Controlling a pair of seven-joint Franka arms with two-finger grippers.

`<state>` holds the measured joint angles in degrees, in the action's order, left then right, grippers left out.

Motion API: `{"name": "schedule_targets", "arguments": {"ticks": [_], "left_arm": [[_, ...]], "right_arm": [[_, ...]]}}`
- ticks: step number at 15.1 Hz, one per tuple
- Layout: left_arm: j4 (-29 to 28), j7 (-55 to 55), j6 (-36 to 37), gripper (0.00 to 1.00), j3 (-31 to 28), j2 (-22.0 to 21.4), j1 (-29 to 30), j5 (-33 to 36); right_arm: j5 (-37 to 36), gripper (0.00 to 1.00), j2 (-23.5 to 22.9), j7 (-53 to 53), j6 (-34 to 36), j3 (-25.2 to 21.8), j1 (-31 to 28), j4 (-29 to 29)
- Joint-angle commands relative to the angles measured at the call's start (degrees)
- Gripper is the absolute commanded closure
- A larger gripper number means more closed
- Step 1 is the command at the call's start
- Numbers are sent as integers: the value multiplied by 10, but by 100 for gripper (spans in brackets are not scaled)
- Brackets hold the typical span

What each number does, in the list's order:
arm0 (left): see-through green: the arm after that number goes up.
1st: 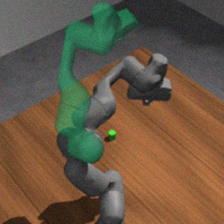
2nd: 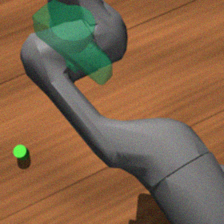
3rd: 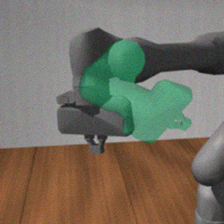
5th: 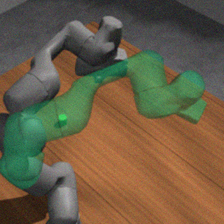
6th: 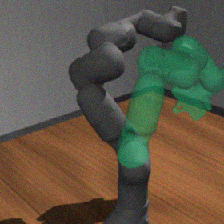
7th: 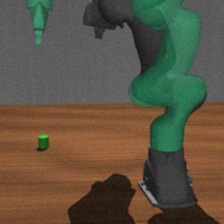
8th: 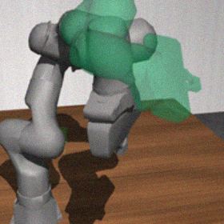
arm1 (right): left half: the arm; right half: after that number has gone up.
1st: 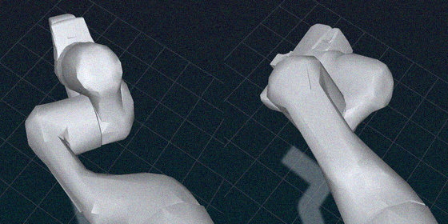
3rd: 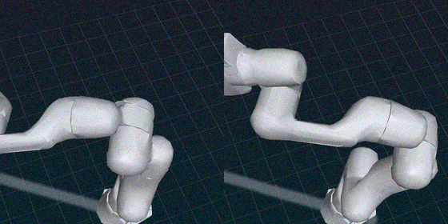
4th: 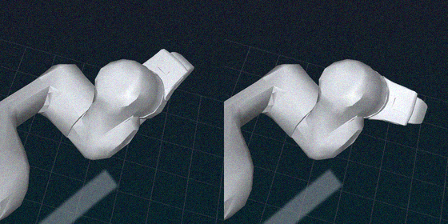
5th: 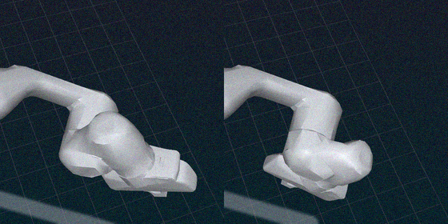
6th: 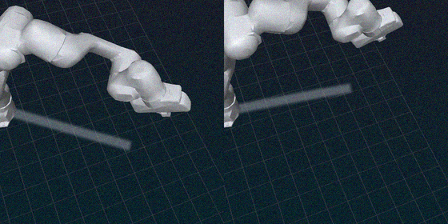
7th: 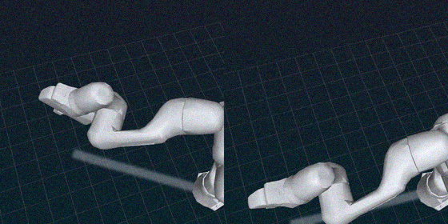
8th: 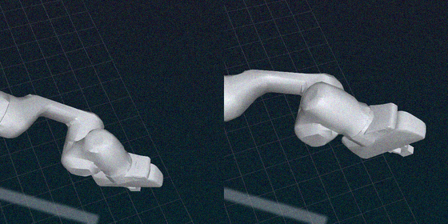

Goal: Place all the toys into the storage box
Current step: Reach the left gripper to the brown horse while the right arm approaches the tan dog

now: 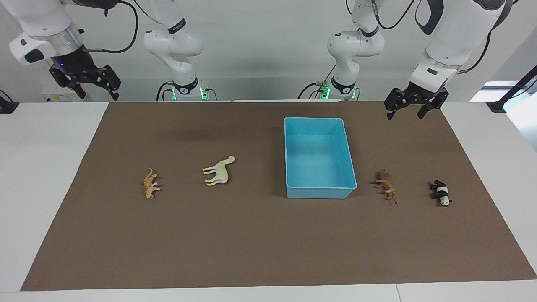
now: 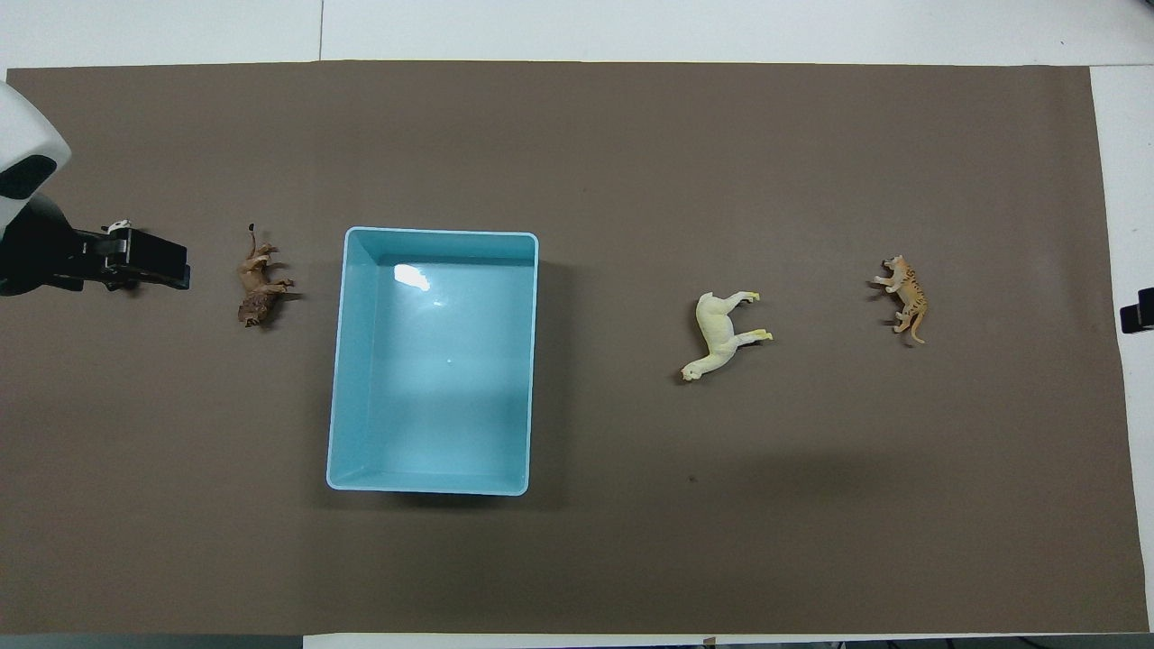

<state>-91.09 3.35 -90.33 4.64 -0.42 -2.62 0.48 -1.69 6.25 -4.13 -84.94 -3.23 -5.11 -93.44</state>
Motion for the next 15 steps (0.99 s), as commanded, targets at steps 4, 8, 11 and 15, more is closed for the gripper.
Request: {"name": "schedule_targets", "arguments": {"ticks": [4, 8, 11, 15], "left_arm": [[-1, -9, 4, 0, -1, -7, 3, 1], [-15, -8, -5, 0, -2, -12, -3, 2], [-28, 1, -14, 0, -1, -18, -3, 2], [-95, -10, -125, 0, -5, -30, 15, 2]], "right_arm": [[-9, 0, 8, -12, 3, 6, -9, -6], [-8, 0, 8, -13, 15, 5, -8, -5], [-8, 0, 9, -17, 15, 5, -8, -4], [-8, 0, 12, -28, -30, 6, -2, -40]]}}
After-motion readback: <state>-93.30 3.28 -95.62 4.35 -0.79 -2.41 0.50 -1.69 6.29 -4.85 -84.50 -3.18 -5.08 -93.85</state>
